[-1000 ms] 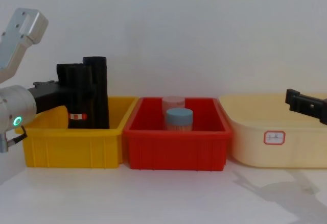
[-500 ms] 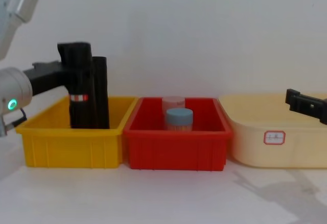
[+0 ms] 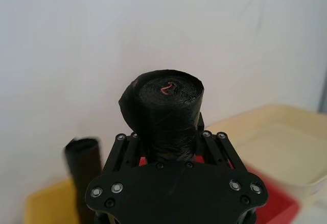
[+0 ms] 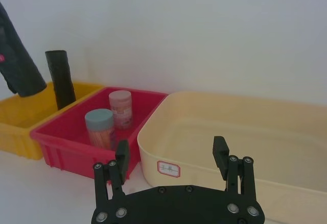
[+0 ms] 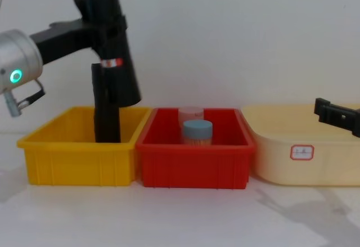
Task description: Pick up the garbage bag with the one hand and transfer it to the other hand.
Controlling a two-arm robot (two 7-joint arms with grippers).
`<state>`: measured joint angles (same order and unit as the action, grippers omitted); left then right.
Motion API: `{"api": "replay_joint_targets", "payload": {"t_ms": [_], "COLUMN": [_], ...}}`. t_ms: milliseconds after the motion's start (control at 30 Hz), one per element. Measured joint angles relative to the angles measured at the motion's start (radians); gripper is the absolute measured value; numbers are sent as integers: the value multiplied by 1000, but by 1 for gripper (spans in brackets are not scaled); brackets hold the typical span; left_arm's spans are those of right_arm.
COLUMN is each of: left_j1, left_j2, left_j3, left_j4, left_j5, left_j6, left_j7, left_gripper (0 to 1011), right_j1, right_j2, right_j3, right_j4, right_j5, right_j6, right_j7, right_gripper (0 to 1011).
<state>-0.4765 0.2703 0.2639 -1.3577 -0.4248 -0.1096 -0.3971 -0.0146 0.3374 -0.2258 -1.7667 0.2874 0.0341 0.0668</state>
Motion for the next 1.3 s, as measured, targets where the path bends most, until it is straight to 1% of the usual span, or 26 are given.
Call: {"api": "replay_joint_targets", "payload": {"t_ms": [133, 300, 400, 467, 600, 667, 700, 733, 900, 1033, 1133, 1300], "left_j1": [8, 11, 11, 6, -5, -10, -16, -16, -41, -54, -68, -80], "left_j2": [-8, -24, -32, -45, -63, -71, -80, -80, -110, -124, -138, -149], "left_j3": [5, 24, 33, 49, 71, 79, 89, 89, 121, 134, 145, 152], "left_j4": [-35, -72, -80, -86, -86, -82, -76, -76, -41, -19, 11, 37], "left_j5": [-30, -72, -87, -108, -132, -143, -153, -153, -201, -225, -248, -271], "left_j6": [0, 8, 13, 23, 38, 46, 55, 55, 102, 128, 152, 170], "left_j7": [-28, -66, -83, -104, -129, -140, -150, -150, -190, -208, -223, -234], "left_gripper": [452, 452, 452, 451, 452, 452, 452, 452, 452, 452, 452, 452], "right_j1": [0, 0, 0, 0, 0, 0, 0, 0, 0, 0, 0, 0], "right_j2": [0, 0, 0, 0, 0, 0, 0, 0, 0, 0, 0, 0], "right_j3": [0, 0, 0, 0, 0, 0, 0, 0, 0, 0, 0, 0], "right_j4": [0, 0, 0, 0, 0, 0, 0, 0, 0, 0, 0, 0], "right_j5": [0, 0, 0, 0, 0, 0, 0, 0, 0, 0, 0, 0], "right_j6": [0, 0, 0, 0, 0, 0, 0, 0, 0, 0, 0, 0], "right_j7": [0, 0, 0, 0, 0, 0, 0, 0, 0, 0, 0, 0], "right_gripper": [1000, 1000, 1000, 1000, 1000, 1000, 1000, 1000, 1000, 1000, 1000, 1000]}}
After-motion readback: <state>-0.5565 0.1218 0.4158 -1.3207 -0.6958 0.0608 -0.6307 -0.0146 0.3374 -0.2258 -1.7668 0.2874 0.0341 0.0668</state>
